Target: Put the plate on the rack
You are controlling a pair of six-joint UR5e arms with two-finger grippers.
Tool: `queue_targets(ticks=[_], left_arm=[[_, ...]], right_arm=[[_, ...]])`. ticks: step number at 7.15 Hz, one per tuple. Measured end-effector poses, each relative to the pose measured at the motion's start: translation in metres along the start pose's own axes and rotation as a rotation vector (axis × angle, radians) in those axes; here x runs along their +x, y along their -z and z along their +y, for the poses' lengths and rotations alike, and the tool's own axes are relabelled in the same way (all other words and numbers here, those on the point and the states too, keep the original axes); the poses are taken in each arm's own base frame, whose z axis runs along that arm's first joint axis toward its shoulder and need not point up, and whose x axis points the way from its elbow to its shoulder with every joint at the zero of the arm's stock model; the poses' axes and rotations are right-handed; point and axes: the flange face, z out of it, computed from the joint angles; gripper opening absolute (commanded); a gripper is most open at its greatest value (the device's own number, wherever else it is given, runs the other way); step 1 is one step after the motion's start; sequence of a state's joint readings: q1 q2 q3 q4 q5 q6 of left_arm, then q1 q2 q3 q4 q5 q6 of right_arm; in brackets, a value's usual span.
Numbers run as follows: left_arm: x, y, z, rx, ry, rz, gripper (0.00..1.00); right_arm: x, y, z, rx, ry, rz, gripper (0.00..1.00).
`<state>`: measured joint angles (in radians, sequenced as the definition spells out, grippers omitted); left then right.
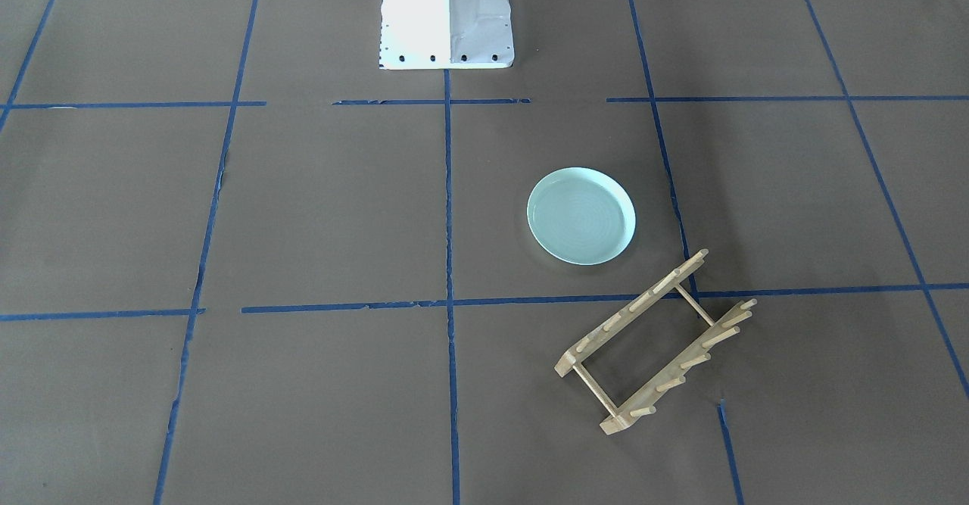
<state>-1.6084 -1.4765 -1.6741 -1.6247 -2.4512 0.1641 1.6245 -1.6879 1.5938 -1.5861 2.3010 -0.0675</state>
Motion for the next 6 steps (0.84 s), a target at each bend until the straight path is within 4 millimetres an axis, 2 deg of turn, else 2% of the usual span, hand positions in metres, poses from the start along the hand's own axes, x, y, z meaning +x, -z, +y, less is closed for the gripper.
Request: queue_targets(ticks=[1, 2, 3, 4, 5, 6], left_arm=[[0.009, 0.005, -0.005, 0.018, 0.014, 0.000, 1.00], [0.031, 0.012, -0.015, 0.037, 0.052, 0.002, 1.00], [0.066, 0.013, -0.026, 0.053, 0.090, 0.011, 1.00], [0.109, 0.008, -0.037, 0.065, 0.128, 0.029, 1.00], [0.153, 0.001, -0.046, 0.075, 0.163, 0.058, 1.00], [0.207, -0.006, -0.056, 0.077, 0.209, 0.094, 1.00]], right_arm=[[0.000, 0.000, 0.000, 0.000, 0.000, 0.000, 1.00], [0.000, 0.000, 0.000, -0.001, 0.000, 0.000, 1.00], [0.000, 0.000, 0.000, -0.001, -0.001, 0.000, 1.00], [0.000, 0.000, 0.000, -0.001, -0.001, 0.000, 1.00], [0.000, 0.000, 0.001, -0.001, -0.001, 0.000, 1.00], [0.000, 0.000, 0.001, -0.001, -0.001, 0.000, 1.00]])
